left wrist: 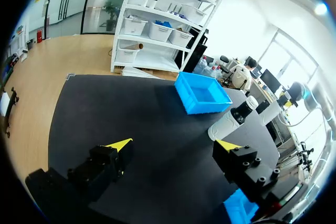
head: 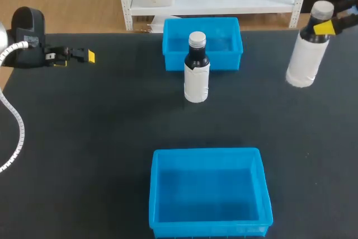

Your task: Pick up the bottle, and place it in the far bin if it is heavy, or in the near bin if it is light.

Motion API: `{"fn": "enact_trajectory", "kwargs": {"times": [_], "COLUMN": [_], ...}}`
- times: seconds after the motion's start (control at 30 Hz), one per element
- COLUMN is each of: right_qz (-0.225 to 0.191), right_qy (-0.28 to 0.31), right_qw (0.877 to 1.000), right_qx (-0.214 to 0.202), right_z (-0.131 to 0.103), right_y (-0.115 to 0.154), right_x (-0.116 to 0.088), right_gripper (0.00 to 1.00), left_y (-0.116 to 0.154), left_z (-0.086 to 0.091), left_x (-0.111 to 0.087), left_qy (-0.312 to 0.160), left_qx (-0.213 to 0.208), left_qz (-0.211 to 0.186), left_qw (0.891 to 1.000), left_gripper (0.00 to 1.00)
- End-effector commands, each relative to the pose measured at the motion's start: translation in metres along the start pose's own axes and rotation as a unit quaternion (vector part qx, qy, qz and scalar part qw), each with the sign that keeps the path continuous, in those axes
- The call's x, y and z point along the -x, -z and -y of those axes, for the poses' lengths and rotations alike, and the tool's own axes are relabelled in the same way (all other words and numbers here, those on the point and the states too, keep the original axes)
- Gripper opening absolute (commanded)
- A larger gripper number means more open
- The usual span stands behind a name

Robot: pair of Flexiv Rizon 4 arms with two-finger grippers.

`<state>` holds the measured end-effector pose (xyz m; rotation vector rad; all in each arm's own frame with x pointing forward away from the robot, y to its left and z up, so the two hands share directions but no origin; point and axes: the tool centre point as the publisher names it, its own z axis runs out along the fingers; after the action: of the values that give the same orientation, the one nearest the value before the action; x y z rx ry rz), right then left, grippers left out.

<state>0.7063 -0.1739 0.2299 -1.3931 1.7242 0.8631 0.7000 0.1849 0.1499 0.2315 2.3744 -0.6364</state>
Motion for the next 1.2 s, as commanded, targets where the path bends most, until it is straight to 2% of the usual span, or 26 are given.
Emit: {"fn": "enact_trajectory", "kwargs": {"times": [0.03, 0.27, 0.53, 0.87, 1.2], "right_qz": [-0.002, 0.002, 0.013, 0.029, 0.037], "right_qy": [0.006, 0.016, 0.056, 0.078, 0.078], "right_qw": [0.998, 0.997, 0.992, 0.983, 0.977], "right_qx": [0.058, 0.078, 0.111, 0.163, 0.195], "right_z": [0.032, 0.076, 0.115, 0.131, 0.142], "right_y": [-0.003, -0.017, -0.046, -0.090, -0.146], "right_x": [0.003, 0.015, 0.045, 0.081, 0.099], "right_gripper": [0.00, 0.00, 0.00, 0.00, 0.00], "left_y": [0.000, 0.000, 0.000, 0.000, 0.000], "left_z": [0.000, 0.000, 0.000, 0.000, 0.000], "left_x": [0.000, 0.000, 0.000, 0.000, 0.000], "left_qy": [0.000, 0.000, 0.000, 0.000, 0.000], "left_qx": [0.000, 0.000, 0.000, 0.000, 0.000], "left_qz": [0.000, 0.000, 0.000, 0.000, 0.000], "left_qw": [1.000, 1.000, 1.000, 1.000, 1.000], "left_gripper": [1.00, 1.00, 1.00, 1.00, 1.00]}}
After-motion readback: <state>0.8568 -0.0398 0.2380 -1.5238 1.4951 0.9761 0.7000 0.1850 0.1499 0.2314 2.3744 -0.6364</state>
